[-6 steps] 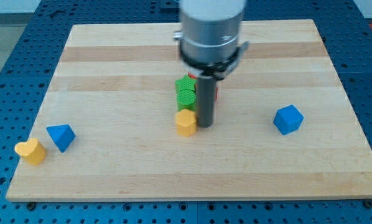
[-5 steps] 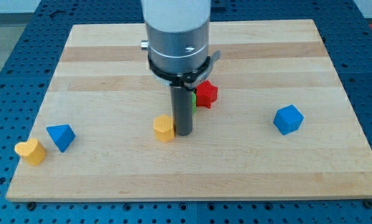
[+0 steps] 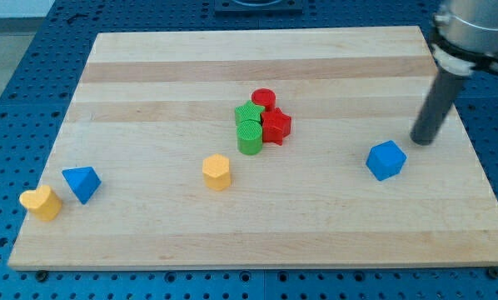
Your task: Move the blue cube to the yellow hexagon
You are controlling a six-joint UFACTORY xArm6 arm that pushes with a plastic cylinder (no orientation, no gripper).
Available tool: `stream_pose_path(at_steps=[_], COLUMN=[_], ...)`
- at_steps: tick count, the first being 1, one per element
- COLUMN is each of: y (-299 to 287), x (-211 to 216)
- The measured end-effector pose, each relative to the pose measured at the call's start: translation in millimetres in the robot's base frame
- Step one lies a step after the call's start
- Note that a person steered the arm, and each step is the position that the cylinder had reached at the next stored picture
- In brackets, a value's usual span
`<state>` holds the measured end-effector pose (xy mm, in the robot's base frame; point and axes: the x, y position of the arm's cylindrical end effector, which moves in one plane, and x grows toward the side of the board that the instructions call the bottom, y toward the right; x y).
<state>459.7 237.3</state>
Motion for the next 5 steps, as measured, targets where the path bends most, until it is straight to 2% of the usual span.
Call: stream_pose_path(at_steps=[1,5], y=[4.7,-171.2], x=[29.4,37.3])
